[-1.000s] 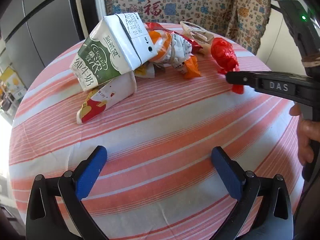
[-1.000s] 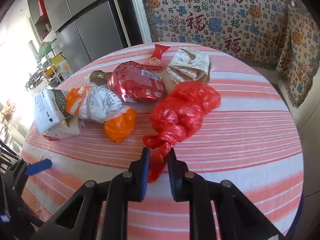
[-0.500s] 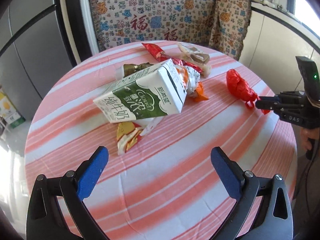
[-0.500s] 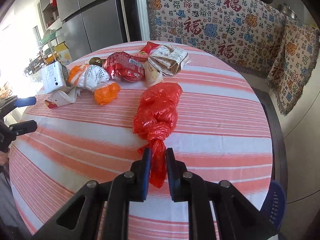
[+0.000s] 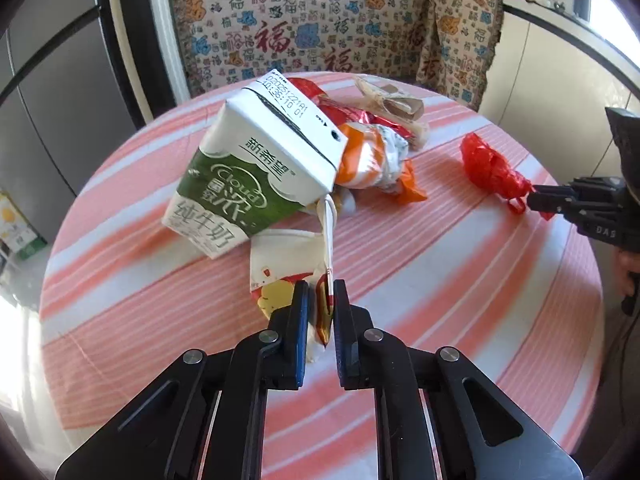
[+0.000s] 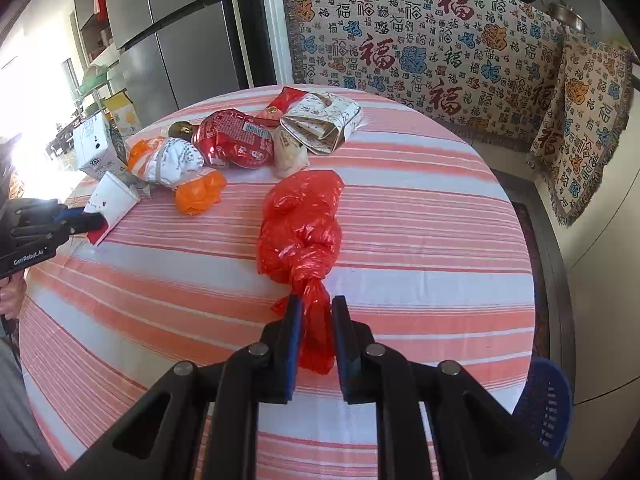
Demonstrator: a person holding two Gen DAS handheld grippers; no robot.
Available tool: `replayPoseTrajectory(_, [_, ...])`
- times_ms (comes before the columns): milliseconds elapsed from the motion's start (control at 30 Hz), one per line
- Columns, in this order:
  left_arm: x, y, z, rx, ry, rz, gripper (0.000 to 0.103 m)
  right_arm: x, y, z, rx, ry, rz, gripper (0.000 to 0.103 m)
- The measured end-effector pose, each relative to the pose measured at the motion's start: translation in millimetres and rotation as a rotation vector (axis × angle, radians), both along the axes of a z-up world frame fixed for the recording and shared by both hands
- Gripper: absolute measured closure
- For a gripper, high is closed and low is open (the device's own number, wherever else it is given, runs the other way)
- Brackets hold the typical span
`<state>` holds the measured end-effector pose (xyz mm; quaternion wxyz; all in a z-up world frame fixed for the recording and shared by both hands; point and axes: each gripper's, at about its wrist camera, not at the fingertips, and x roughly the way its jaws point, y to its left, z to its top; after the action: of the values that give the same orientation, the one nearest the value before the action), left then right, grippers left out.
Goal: Collect trash
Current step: 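Grasp the white paper cup with the left tool while the right tool lifts the red bag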
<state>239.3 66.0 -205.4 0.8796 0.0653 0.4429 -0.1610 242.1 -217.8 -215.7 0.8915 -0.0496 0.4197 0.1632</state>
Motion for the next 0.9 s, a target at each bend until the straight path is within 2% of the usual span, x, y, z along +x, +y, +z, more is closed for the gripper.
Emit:
replayPoseTrajectory(133, [-22, -23, 2, -0.137, 0.076, 0.006, 0.093, -1, -10, 2, -0.001, 0.006, -0.006, 0.087])
replayPoseTrajectory(267, [-34, -56, 0, -0.176, 0.095, -0.007, 0.092, -3, -24, 2, -0.009, 0.019, -0.021, 0.087])
replayPoseTrajectory(400, [-37, -72, -5, -0.208, 0.108, -0.025, 0.084, -7, -39, 5, -0.01, 0.023, -0.04, 0.087])
replayPoseTrajectory(433, [-36, -74, -7, -0.21, 0.108, -0.02, 0.079, -8, -44, 7, -0.007, 0.022, -0.042, 0.08])
replayPoseTrajectory(467, [-35, -75, -9, -0.213, 0.11, -0.017, 0.077, -8, -44, 7, -0.007, 0.022, -0.042, 0.055])
replayPoseTrajectory(500, [-33, -76, -9, -0.217, 0.109, -0.013, 0.071, -8, -47, 9, -0.006, 0.013, -0.049, 0.044])
replayPoseTrajectory(533, [-32, -76, -8, -0.218, 0.103, -0.008, 0.066, -9, -48, 11, -0.003, -0.002, -0.057, 0.026])
replayPoseTrajectory(633, [-30, -79, -3, -0.194, 0.065, -0.002, 0.053, -7, -47, 22, 0.037, -0.049, -0.058, 0.025])
replayPoseTrajectory(700, [-31, -81, -2, -0.183, 0.05, -0.009, 0.047, -1, -41, 20, 0.047, -0.038, -0.052, 0.025])
replayPoseTrajectory(900, [-31, -86, -7, -0.133, 0.04, -0.009, 0.047, 21, -17, 9, 0.039, 0.001, -0.045, 0.025])
